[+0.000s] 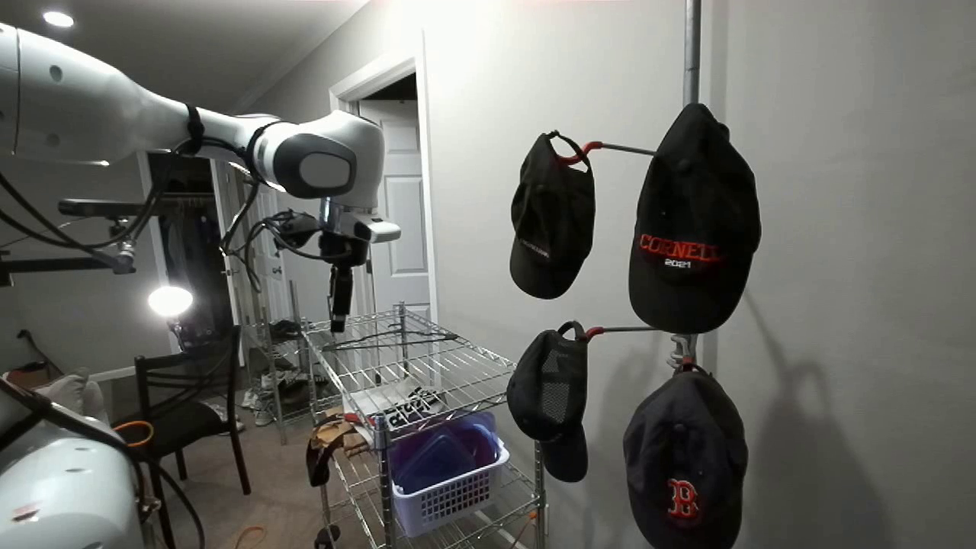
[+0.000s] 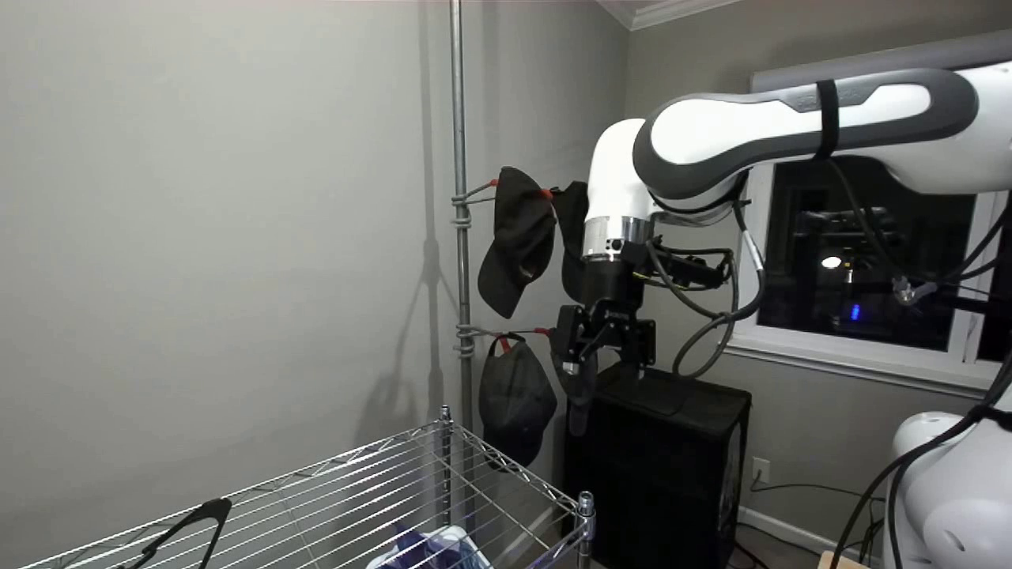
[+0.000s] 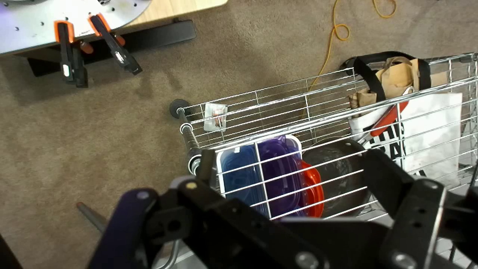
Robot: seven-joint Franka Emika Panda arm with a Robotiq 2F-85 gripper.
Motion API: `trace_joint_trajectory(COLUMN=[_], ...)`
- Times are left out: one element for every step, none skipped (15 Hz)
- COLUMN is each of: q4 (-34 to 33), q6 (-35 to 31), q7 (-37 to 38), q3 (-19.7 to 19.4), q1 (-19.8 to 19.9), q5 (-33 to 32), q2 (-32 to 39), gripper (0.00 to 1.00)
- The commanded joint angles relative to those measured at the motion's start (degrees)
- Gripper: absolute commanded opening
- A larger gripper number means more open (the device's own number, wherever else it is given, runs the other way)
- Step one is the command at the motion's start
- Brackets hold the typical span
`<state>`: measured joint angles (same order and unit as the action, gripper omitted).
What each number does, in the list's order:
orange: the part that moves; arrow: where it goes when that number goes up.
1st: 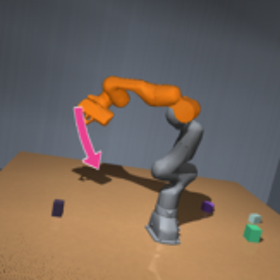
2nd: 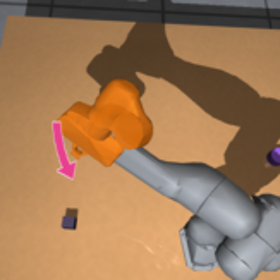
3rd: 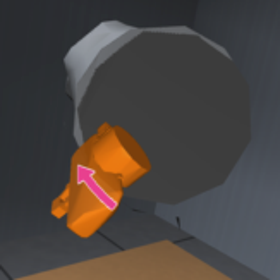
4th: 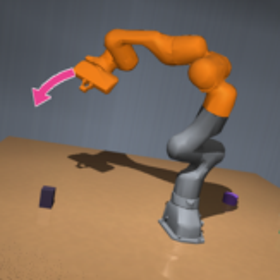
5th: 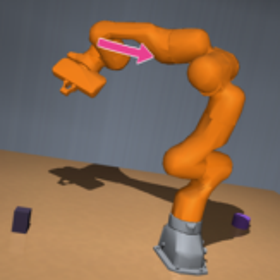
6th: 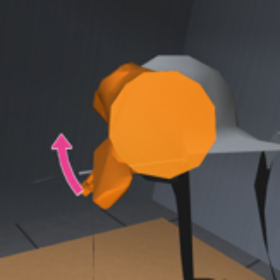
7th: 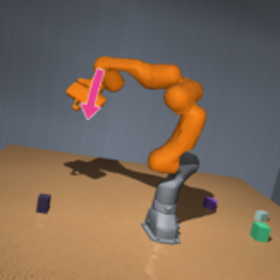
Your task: Pick up the black cap from the top left hanger and put it on the top shelf of the silver rack, pick up the black cap from the top right hanger and put it on top of the black cap on the first shelf of the silver rack, pick up the gray cap from the bottom left hanger and put it on the stacked black cap on the top shelf of the silver rack, pick up the gray cap from the bottom right hanger and put it on the stacked gray cap on the top shelf of the silver rack
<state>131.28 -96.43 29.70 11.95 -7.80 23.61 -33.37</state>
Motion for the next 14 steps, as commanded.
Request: trace_joint_trajectory(q4=[-0.2,-0.2,-0.2,-0.2,-0.2,-0.2,-0.2,-0.2,-0.2,-0.3,-0.3,-0.5,-0.8,-0.9], q6=[0.3,0.3,0.3,0.3,0.3,0.3,0.3,0.3,-1.1,-3.5,-6.5,-10.4,-13.7,-17.3], q7=[-0.4,-0.4,-0.4,-0.4,-0.4,-0.4,-0.4,-0.4,-0.4,-0.2,0.0,0.2,0.3,0.7], q3=[0.7,0.7,0.7,0.7,0.7,0.7,0.7,0.7,0.4,-0.1,-0.2,-0.3,-0.6,-0.9], q1=[1.0,1.0,1.0,1.0,1.0,1.0,1.0,1.0,1.8,3.2,4.4,5.9,7.0,7.9], q5=[0.4,0.4,0.4,0.4,0.4,0.4,0.4,0.4,-0.1,-0.8,-1.5,-2.8,-3.5,-3.8], q2=[-0.1,-0.1,-0.1,-0.1,-0.1,-0.1,-0.1,-0.1,0.4,0.9,1.1,1.5,2.2,2.6], gripper=[1.00,1.00,1.00,1.00,1.00,1.00,1.00,1.00,1.00,1.00,1.00,1.00,1.00,1.00])
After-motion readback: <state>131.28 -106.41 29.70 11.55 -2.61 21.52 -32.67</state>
